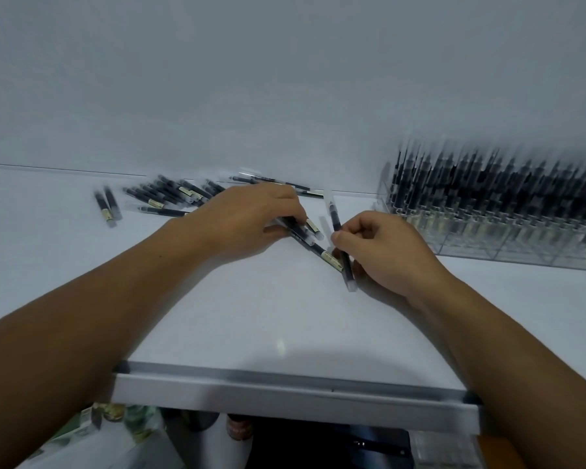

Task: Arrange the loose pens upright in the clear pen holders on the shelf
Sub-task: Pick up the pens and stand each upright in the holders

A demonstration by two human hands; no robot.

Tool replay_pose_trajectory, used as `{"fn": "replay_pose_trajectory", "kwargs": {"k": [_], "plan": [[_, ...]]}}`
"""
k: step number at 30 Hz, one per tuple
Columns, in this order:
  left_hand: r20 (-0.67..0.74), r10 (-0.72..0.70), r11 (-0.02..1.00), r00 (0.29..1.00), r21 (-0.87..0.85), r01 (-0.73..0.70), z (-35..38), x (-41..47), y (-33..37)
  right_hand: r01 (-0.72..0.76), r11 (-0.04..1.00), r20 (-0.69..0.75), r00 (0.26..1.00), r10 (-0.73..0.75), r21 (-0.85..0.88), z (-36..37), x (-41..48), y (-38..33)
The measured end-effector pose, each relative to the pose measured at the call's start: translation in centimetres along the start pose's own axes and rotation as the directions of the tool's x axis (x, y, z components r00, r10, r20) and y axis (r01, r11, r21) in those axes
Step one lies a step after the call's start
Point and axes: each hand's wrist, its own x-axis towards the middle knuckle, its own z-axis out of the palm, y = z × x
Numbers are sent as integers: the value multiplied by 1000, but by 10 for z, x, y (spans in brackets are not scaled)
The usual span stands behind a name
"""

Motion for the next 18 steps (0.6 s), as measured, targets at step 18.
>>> {"fn": "replay_pose_trajectory", "kwargs": {"k": [18], "plan": [[127, 69, 990, 990, -131, -52, 4, 6, 5, -3, 992, -34, 999, 7, 123, 2, 4, 3]]}}
